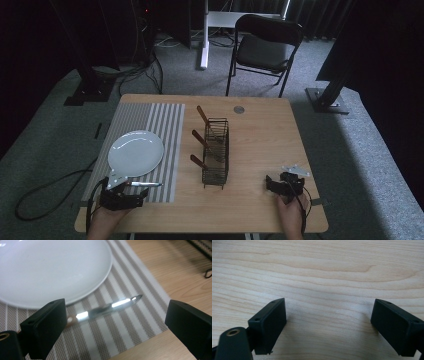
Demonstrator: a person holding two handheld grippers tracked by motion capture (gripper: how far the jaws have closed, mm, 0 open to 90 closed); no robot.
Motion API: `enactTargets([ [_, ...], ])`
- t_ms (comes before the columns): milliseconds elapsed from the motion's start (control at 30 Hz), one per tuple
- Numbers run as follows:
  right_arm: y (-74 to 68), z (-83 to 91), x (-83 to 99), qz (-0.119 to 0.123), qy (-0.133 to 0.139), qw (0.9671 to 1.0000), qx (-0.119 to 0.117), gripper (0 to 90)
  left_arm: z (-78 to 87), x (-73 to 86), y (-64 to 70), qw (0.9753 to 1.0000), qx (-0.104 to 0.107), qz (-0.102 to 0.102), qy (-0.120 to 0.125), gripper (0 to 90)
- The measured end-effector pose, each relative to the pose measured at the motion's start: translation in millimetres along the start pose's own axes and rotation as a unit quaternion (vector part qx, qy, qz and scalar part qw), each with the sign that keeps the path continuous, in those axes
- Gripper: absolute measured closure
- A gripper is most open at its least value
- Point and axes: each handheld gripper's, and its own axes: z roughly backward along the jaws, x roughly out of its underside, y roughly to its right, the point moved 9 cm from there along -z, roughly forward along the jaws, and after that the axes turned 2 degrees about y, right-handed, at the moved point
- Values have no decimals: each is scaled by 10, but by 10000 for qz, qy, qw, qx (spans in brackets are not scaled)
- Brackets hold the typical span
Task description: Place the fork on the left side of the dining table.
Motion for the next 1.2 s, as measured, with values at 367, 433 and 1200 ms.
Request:
enactTargets([
  [367, 0, -1, 0, 3, 4, 10000, 1, 126, -72, -261, 59, 9997, 190, -118, 88, 40],
  [433, 1, -1, 0, 9, 5, 10000, 0, 126, -86, -339, 70, 9995, 253, -131, 108, 41],
  [1200, 1, -2, 0, 8, 6, 10000, -1, 126, -283, -759, 197, 9979, 522, -284, 243, 52],
])
